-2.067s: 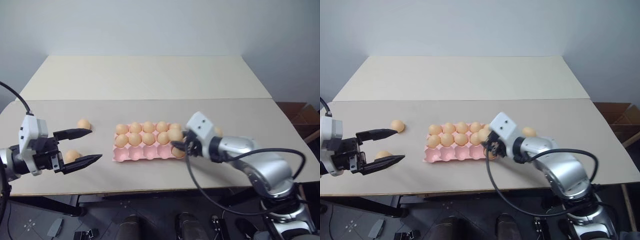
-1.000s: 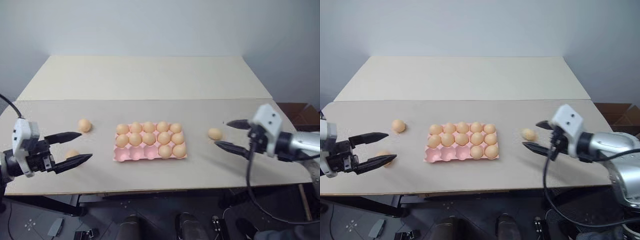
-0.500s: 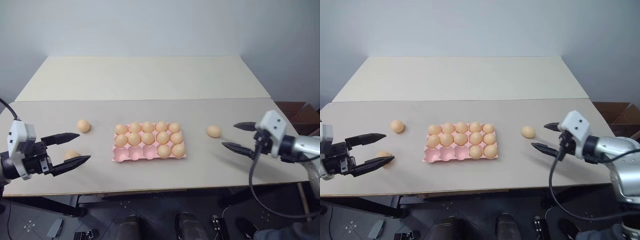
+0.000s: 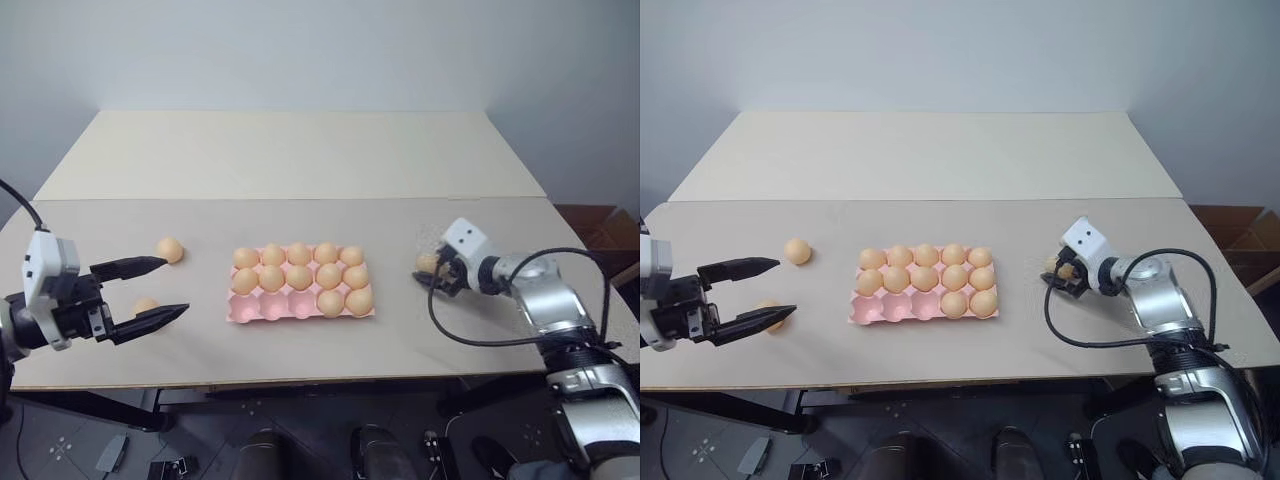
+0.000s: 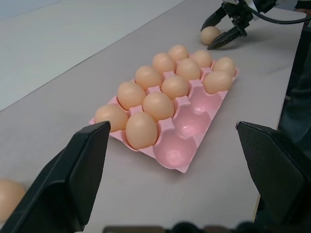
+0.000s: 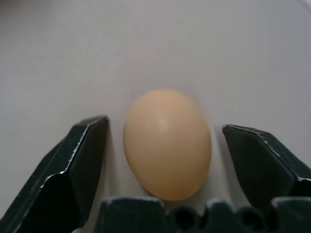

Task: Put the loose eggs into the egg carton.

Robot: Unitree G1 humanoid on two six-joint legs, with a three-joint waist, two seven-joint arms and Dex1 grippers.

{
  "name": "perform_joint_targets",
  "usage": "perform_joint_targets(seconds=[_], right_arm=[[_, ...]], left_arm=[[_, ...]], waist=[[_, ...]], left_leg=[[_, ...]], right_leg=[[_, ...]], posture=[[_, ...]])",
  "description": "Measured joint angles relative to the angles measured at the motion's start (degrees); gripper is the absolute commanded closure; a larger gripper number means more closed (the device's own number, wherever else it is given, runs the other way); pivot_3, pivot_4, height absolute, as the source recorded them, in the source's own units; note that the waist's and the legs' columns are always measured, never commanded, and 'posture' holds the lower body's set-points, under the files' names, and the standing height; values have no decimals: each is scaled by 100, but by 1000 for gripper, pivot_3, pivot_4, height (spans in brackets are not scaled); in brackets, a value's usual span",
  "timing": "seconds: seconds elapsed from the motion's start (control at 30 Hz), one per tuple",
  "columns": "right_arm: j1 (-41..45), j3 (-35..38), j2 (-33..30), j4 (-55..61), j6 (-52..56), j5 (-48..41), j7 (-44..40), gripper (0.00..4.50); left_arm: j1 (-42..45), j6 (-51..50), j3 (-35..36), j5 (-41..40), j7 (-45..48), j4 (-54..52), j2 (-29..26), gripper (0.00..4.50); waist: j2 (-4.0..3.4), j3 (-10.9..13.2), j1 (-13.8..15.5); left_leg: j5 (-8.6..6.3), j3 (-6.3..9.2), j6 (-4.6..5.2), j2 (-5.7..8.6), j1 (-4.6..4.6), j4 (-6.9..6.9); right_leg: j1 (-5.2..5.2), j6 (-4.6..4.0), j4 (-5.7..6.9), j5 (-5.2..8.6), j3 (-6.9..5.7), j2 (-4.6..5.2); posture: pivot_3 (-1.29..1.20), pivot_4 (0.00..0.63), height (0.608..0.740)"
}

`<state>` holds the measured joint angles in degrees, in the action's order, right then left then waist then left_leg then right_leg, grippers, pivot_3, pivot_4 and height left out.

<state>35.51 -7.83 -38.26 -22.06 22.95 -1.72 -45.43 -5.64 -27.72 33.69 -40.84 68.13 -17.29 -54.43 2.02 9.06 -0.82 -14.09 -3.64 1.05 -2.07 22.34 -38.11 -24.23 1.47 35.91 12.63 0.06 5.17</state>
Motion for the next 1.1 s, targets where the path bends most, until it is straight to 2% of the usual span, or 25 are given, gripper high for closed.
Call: perform_joint_targets(seconds=[0.13, 0.17, 0.37, 0.5, 0.6, 0.77, 0.97, 1.1], right_arm=[[-54, 47, 1, 271, 170, 17, 52, 2426], [-134, 86, 0, 629, 285, -33, 49, 2600], [-226, 289, 65, 3079, 1290, -633, 7, 2600], [-193, -107, 563, 4334, 2001, -992, 68, 2600], [-35, -645, 1096, 4612, 2362, -1083, 250, 2600], [68, -1469, 1584, 4519, 2521, -833, 637, 2600], [160, -1929, 1742, 4266, 2564, -574, 804, 2600], [152, -2064, 1731, 4221, 2564, -491, 831, 1364]], left_arm=[[-130, -1, 34, -2, -3, -113, 1, 0], [-152, -1, 66, -2, -5, -127, 2, 0], [-202, -9, 145, -5, -7, -199, 1, 0], [-205, -31, 146, -4, 1, -193, 0, 0], [-179, -102, 141, -6, 12, -183, -12, 0], [-121, -117, 138, -5, 10, -150, -32, 0], [-122, -122, 139, -5, 7, -153, -33, 0], [-142, -122, 139, -5, 7, -157, -33, 0]], waist=[[-1, 0, -2], [-2, 1, 0], [-4, 1, -11], [-4, 1, -12], [-4, 1, -10], [-3, 1, 17], [-3, 1, 5], [-3, 1, -1]], left_leg=[[0, 1, 0, -2, 2, 0], [0, 2, 0, -3, 4, 0], [0, 6, 0, -11, -2, 0], [0, 7, 0, -13, -2, 0], [1, 6, -1, -11, -1, 0], [1, 8, -2, -2, 2, 0], [1, 9, -2, -4, 0, 0], [1, 9, -2, -5, 1, 0]], right_leg=[[-4, 0, 3, 0, 0, -1], [-6, 0, 5, 0, 0, -2], [-4, 0, 7, 0, -2, -6], [-5, -2, 8, 0, -4, -7], [-6, -3, 9, -1, -4, -6], [-5, -4, 7, 0, -9, 2], [-5, -4, 9, 0, -10, -1], [-6, -5, 9, 0, -10, -1]], posture=[[0, 150, 740], [0, 150, 740], [0, 150, 740], [0, 150, 740], [0, 150, 740], [0, 150, 740], [0, 150, 740], [0, 150, 740]])
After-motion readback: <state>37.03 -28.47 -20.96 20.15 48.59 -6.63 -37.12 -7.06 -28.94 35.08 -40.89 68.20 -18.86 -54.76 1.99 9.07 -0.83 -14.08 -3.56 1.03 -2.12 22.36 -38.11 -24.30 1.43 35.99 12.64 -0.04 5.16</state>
